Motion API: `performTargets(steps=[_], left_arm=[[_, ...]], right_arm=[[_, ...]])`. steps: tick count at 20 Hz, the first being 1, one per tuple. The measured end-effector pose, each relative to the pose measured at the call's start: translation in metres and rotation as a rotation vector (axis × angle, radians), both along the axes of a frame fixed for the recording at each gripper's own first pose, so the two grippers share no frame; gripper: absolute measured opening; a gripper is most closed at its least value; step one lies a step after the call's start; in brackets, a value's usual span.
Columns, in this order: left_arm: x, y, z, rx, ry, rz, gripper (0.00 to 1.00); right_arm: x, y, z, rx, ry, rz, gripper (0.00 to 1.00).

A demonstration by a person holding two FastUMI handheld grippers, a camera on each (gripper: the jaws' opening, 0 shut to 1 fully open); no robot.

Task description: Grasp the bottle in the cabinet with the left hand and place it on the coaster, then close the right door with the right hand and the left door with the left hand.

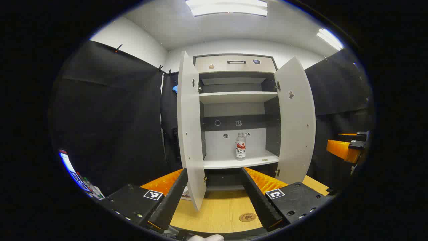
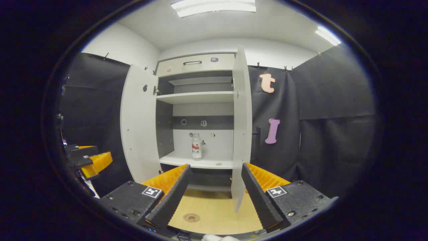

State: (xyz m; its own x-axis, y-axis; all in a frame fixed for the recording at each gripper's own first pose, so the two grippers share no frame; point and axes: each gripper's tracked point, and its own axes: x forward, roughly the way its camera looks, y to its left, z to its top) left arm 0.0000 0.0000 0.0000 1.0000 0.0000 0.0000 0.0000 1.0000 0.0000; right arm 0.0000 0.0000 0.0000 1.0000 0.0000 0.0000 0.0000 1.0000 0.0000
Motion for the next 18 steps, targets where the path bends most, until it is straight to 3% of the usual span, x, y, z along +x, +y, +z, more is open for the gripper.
performTargets(steps=[18], left_arm=[[-0.0031, 0.0083, -0.0029, 0.006, 0.002, 0.01, 0.95]], right_arm=[[-0.0006, 0.0082, 0.0011, -0.016, -0.004, 0.023, 0.99]])
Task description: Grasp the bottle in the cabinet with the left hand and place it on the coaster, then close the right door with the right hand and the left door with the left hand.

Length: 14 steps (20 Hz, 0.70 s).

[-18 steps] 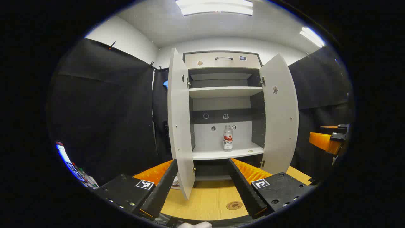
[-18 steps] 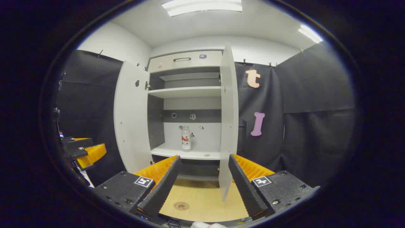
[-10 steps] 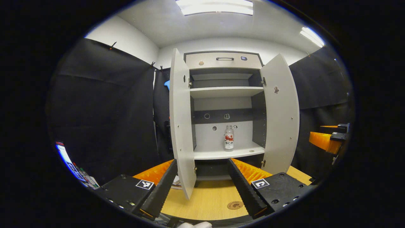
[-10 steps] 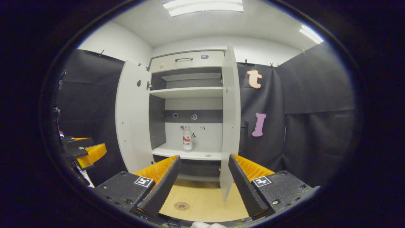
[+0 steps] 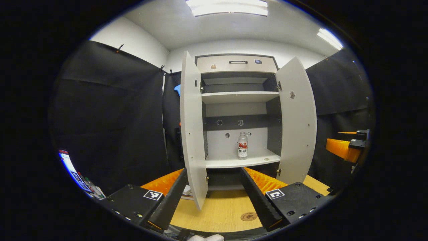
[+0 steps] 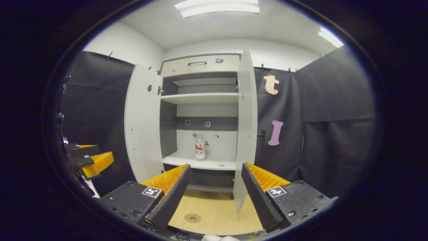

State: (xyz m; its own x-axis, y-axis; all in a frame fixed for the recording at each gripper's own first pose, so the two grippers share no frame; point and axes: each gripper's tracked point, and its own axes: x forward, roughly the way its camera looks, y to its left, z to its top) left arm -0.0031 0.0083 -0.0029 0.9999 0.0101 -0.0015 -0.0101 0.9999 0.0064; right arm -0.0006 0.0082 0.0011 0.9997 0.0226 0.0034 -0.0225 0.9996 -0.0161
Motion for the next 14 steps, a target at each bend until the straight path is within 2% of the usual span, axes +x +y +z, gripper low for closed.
performTargets(steps=[7, 14], left_arm=[[0.012, -0.009, -0.004, 0.003, 0.011, -0.029, 0.96], [0.072, -0.063, -0.004, -0.005, 0.006, -0.123, 0.96]], right_arm=[[0.001, -0.006, -0.007, 0.003, 0.013, -0.016, 0.99], [0.011, -0.039, -0.004, -0.018, 0.01, -0.055, 0.99]])
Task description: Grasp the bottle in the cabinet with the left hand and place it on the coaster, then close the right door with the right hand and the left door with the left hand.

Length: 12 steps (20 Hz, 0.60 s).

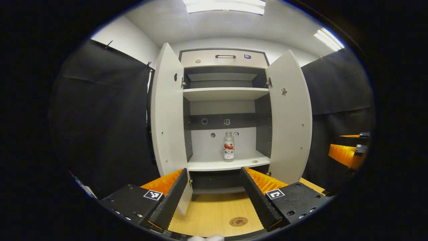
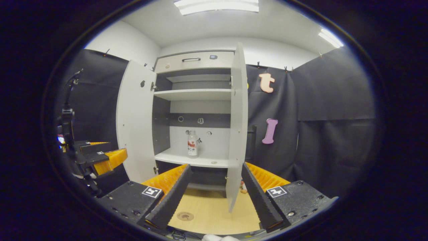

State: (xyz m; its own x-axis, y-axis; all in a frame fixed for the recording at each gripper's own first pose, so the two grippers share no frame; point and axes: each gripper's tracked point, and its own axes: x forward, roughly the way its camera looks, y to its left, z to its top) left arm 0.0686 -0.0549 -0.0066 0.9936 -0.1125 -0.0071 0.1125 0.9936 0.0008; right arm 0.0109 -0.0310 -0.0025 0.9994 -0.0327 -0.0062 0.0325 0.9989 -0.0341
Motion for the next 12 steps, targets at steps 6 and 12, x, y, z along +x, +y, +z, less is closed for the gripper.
performTargets(steps=[6, 12], left_arm=[[0.109, -0.057, 0.008, 0.014, -0.024, -0.037, 0.96], [0.241, -0.088, 0.009, 0.044, -0.018, -0.018, 0.96]], right_arm=[[0.033, -0.042, 0.003, -0.015, -0.009, -0.022, 0.99], [0.06, -0.078, 0.003, -0.002, 0.01, -0.04, 0.99]])
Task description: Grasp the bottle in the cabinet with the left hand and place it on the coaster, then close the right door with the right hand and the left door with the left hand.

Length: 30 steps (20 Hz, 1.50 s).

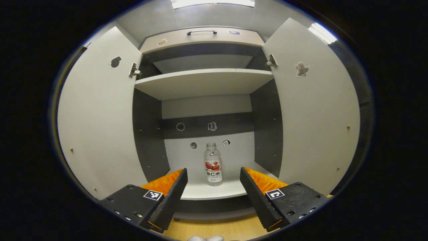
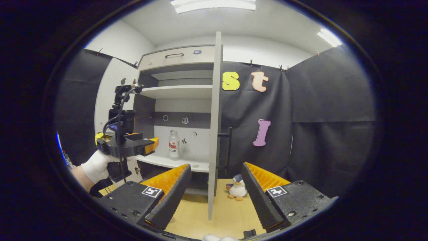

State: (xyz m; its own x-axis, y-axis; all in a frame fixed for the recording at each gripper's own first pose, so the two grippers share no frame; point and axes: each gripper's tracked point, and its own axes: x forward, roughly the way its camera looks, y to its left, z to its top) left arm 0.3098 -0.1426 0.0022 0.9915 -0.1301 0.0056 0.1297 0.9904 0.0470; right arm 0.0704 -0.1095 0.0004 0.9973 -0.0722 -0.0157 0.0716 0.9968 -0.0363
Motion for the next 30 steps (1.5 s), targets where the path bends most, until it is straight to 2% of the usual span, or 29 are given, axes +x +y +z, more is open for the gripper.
performTargets(steps=[5, 12, 24, 26, 27, 30], left_arm=[[0.089, -0.009, -0.019, -0.024, 0.054, 0.03, 0.96], [0.161, -0.007, -0.023, -0.037, 0.072, 0.069, 0.96], [0.216, -0.007, -0.063, -0.05, 0.154, 0.08, 0.96], [0.216, -0.009, -0.066, -0.045, 0.163, 0.086, 0.91], [0.214, -0.011, -0.064, -0.045, 0.153, 0.082, 0.79], [0.212, -0.009, -0.064, -0.048, 0.151, 0.066, 0.77]], right_arm=[[0.006, -0.018, 0.001, -0.008, 0.006, -0.036, 0.99], [0.014, -0.031, 0.002, 0.015, 0.02, -0.063, 0.99], [0.033, -0.03, 0.001, -0.031, 0.042, -0.066, 0.99], [0.034, -0.03, 0.001, -0.031, 0.046, -0.067, 0.99], [0.034, -0.031, 0.0, -0.032, 0.047, -0.07, 0.99], [0.033, -0.03, 0.001, -0.031, 0.044, -0.068, 0.99]])
